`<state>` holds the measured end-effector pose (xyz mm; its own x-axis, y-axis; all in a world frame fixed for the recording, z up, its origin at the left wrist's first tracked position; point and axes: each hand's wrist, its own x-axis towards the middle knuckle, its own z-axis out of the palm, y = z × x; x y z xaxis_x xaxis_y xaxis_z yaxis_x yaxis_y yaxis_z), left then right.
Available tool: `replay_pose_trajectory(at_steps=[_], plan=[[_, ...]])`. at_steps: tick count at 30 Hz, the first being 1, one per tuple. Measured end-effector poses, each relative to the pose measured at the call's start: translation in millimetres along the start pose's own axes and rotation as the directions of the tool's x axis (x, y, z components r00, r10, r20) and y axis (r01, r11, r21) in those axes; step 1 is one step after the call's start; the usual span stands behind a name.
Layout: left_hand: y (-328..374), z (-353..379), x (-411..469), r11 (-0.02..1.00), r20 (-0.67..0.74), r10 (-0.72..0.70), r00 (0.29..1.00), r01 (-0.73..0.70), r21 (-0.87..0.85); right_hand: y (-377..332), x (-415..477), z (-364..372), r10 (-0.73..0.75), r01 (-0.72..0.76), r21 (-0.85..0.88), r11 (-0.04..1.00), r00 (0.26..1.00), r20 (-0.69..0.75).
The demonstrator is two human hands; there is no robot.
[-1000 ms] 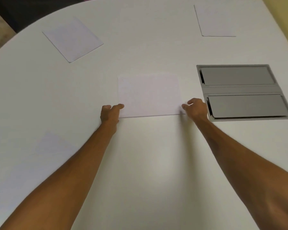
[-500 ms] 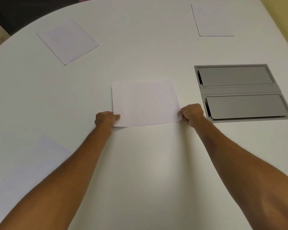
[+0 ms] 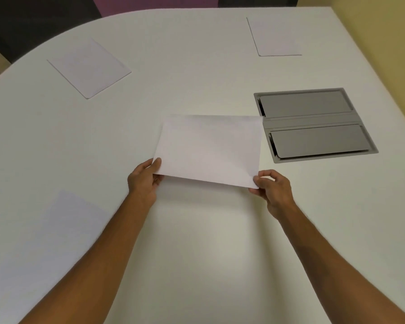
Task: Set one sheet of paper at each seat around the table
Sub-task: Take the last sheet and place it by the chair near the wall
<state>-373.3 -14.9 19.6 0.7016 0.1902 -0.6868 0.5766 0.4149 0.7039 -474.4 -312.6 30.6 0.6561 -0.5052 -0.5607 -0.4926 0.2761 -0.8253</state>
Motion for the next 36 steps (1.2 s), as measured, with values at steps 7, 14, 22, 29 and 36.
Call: replay_pose_trajectory(at_steps=[7,14,22,29,36], plan=[[-56.3,35.8,-85.6,0.994,0.226,-0.064,0.972,0.082,-0.073,30.2,-79.1,-9.4,0.005,0.008,0.27,0.963,0.999,-0.048],[-93.1,46.0,-136.2,0.995,0.246,0.018,0.969,-0.043,0.094,60.0,-129.9,-39.5,0.076,-0.072,0.333,0.94,0.997,0.002],[-109.4,48.4,-166.0,0.917,0.421,0.022,0.907,-0.186,0.353,50.4,-113.4,-140.7,0.093,-0.048,0.445,0.894,0.993,-0.078],[-156.1,69.5,-205.0,0.837,0.491,-0.062,0.869,-0.223,0.5,45.9,-108.4,-246.1,0.049,-0.052,0.051,0.997,0.998,0.049],[-239.5,105.8,-250.6,0.796,0.479,-0.119,0.87,-0.205,0.569,64.4,-120.4,-349.1,-0.002,-0.008,-0.224,0.974,0.999,-0.043]])
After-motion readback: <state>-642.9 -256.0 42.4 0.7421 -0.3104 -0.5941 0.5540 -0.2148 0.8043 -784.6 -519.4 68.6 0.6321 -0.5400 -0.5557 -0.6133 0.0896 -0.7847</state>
